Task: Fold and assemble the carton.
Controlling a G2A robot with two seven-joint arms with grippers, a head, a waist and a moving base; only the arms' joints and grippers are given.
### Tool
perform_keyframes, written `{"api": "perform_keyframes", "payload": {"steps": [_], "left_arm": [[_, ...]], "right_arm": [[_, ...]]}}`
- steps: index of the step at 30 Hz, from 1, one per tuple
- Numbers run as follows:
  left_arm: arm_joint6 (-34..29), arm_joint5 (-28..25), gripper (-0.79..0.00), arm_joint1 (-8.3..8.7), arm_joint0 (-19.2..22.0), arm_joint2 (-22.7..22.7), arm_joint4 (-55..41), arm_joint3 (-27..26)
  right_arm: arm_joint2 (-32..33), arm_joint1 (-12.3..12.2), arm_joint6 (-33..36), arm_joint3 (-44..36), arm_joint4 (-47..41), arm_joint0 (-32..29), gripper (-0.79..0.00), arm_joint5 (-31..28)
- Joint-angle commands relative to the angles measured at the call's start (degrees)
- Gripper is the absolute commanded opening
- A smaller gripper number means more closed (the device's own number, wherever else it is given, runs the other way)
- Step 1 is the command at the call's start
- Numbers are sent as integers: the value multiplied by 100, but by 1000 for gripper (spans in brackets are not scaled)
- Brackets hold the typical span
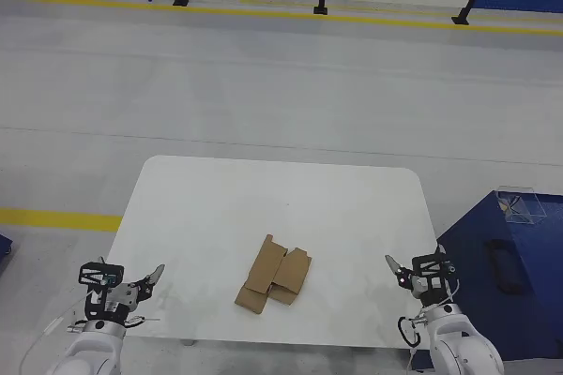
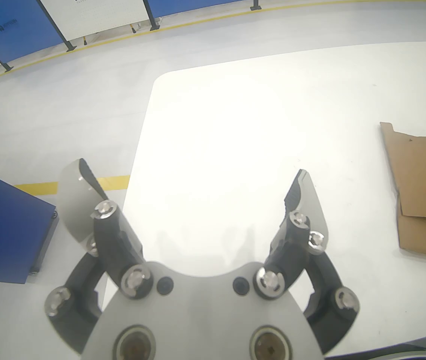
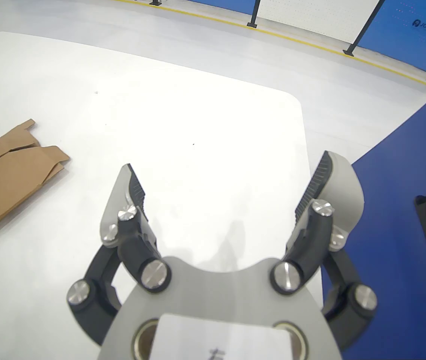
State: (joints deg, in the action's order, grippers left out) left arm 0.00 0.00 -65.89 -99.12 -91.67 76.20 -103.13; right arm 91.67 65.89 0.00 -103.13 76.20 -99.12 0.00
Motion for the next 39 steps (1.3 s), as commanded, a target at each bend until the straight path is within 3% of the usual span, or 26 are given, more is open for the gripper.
{"api": "perform_keyframes", "payload": {"steps": [1, 6, 9, 11, 13, 16, 18, 25, 34, 36, 39], "left_arm": [[0, 0, 0, 0, 0, 0, 0, 0], [0, 0, 0, 0, 0, 0, 0, 0], [0, 0, 0, 0, 0, 0, 0, 0], [0, 0, 0, 0, 0, 0, 0, 0], [0, 0, 0, 0, 0, 0, 0, 0], [0, 0, 0, 0, 0, 0, 0, 0], [0, 0, 0, 0, 0, 0, 0, 0], [0, 0, 0, 0, 0, 0, 0, 0], [0, 0, 0, 0, 0, 0, 0, 0], [0, 0, 0, 0, 0, 0, 0, 0], [0, 0, 0, 0, 0, 0, 0, 0]], "right_arm": [[0, 0, 0, 0, 0, 0, 0, 0], [274, -37, 1072, -52, -1188, 178, 0, -1047], [604, -100, 2020, -91, -2473, 141, 0, -2171], [859, -179, 3227, 63, -3906, 213, 0, -3033], [956, -286, 4858, 311, -5495, 516, 0, -3407], [838, -454, 7491, 978, -7975, 1328, 0, -2922], [517, -556, 8427, 1375, -8798, 1999, 0, -2002], [-973, -633, 8782, 2708, -9139, 3299, 0, -1647], [-2803, -335, 8112, 4341, -9144, 4341, 0, -2317], [-3067, -243, 7989, 4746, -9202, 4574, -65, -2439], [-3423, -80, 7739, 5329, -9187, 4898, -268, -2563]]}}
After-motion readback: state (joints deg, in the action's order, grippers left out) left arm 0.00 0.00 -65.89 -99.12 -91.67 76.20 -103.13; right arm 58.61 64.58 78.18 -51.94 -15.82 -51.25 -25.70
